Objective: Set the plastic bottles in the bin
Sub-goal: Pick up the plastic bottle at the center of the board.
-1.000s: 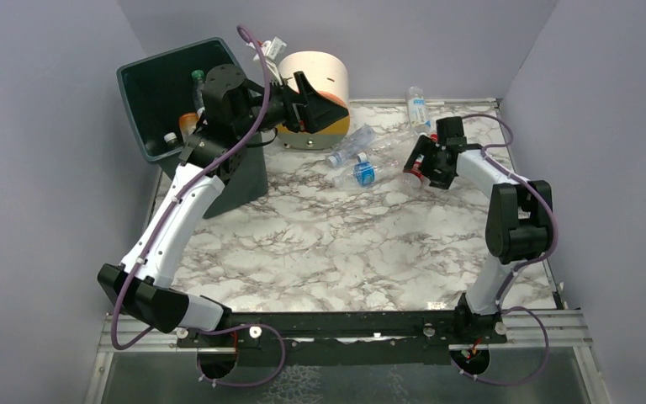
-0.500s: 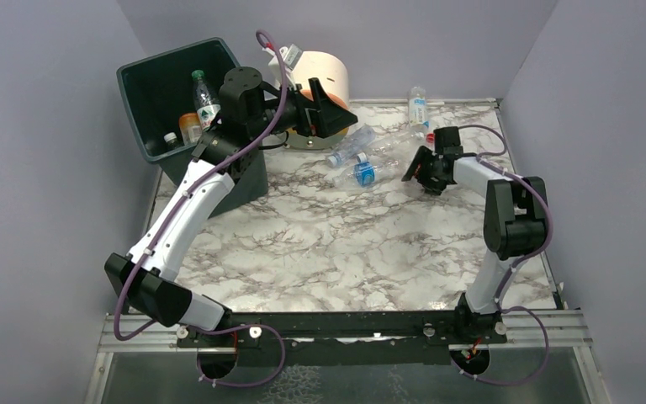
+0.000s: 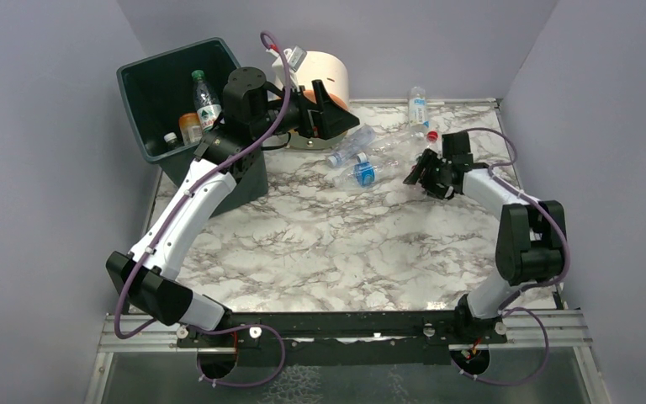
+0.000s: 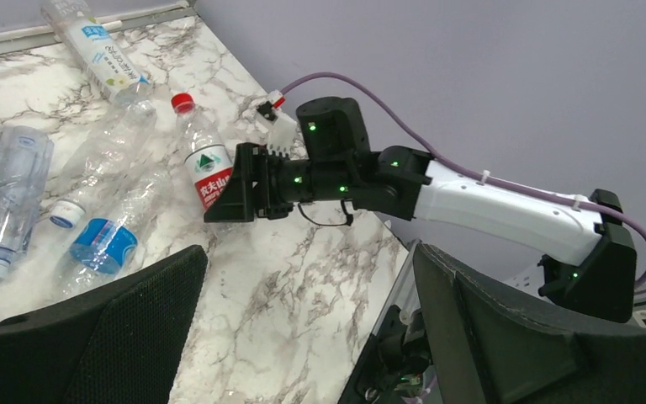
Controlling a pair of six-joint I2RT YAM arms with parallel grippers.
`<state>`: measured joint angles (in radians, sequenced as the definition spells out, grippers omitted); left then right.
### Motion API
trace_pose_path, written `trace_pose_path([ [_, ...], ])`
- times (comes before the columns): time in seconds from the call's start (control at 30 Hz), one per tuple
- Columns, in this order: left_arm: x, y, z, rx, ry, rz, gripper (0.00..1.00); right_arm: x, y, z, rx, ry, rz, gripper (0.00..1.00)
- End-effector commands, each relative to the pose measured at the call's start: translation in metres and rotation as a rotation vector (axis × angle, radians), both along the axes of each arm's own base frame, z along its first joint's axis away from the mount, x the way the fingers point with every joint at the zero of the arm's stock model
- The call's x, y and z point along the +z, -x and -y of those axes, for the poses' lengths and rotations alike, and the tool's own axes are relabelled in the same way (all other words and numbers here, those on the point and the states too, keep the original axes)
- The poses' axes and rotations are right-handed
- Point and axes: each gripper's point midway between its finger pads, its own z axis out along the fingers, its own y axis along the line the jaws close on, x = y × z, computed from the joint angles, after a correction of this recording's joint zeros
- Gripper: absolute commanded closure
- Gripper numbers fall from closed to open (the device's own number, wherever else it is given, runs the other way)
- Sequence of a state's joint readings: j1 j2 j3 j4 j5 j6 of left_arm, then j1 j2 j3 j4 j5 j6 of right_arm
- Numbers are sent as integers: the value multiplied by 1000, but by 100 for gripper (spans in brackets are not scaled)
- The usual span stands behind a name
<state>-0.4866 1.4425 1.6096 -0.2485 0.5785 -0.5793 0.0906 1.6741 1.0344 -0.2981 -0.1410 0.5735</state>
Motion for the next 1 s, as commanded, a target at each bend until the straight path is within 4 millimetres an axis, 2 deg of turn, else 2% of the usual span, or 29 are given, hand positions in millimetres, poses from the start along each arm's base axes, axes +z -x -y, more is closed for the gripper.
trace_pose_path([
  [0.0,7,-3,1,8,-3,25,1,45,1,-7,49,-28,96,52],
  [0.33,3,-3,1,11,-12,25,1,113,12,-14,117,-53,230,52],
  [0.53,-1,-5,1,15,-16,17,1,146,22,-23,173,-92,315,53],
  [0.83,-22,-9,12,-21,-16,-32,1,175,46,-42,282,-178,392,53],
  [0.97,-27,-6,19,-55,13,-55,1,194,58,-52,352,-218,471,53],
])
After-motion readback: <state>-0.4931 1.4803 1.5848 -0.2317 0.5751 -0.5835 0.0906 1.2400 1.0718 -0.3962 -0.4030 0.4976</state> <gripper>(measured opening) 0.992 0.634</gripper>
